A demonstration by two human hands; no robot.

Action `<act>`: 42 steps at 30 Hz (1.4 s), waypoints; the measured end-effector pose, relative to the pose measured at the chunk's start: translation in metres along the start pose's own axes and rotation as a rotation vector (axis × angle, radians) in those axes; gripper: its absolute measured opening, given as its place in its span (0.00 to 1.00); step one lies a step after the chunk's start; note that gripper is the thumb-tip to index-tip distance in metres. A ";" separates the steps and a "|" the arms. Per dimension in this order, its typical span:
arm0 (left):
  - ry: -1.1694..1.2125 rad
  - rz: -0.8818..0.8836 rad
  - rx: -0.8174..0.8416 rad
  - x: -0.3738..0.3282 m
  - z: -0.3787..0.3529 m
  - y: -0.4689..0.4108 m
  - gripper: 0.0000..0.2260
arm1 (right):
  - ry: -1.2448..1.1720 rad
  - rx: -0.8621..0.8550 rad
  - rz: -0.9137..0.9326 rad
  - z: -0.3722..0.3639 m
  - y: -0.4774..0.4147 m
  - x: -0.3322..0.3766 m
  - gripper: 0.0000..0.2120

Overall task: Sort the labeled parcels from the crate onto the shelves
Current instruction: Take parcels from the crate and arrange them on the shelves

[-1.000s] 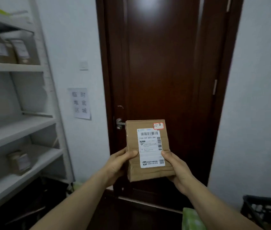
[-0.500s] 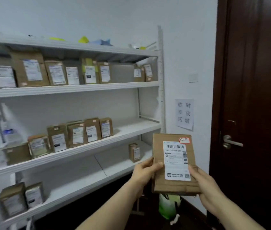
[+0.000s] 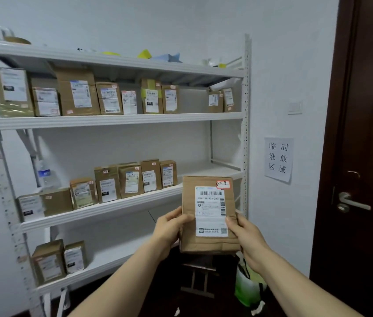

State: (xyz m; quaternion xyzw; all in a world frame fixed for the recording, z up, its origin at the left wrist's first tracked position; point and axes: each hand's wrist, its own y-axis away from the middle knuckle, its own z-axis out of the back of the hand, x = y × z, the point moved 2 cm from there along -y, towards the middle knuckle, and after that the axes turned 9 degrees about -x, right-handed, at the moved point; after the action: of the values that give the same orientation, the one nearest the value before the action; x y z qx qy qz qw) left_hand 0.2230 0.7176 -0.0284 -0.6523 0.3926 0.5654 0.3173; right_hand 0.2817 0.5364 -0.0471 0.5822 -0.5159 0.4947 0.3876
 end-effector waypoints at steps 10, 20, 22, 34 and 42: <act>0.027 -0.008 -0.050 0.006 0.034 -0.015 0.17 | 0.001 0.015 -0.056 -0.033 -0.013 -0.018 0.10; 0.050 0.009 -0.061 0.010 0.050 -0.037 0.19 | 0.029 -0.011 -0.055 -0.056 -0.033 -0.028 0.09; 0.040 0.017 -0.061 0.012 0.053 -0.043 0.20 | 0.030 -0.013 -0.065 -0.060 -0.036 -0.033 0.09; 0.013 0.057 -0.030 0.022 0.068 -0.092 0.35 | -0.006 -0.052 -0.118 -0.083 -0.072 -0.055 0.09; -0.059 0.057 0.006 0.040 0.065 -0.146 0.41 | 0.001 -0.086 -0.173 -0.087 -0.111 -0.084 0.06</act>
State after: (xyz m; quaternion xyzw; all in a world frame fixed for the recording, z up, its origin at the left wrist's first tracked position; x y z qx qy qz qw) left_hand 0.3209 0.8387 -0.0830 -0.6230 0.4030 0.5920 0.3145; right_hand 0.3772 0.6568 -0.1046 0.6073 -0.4842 0.4369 0.4537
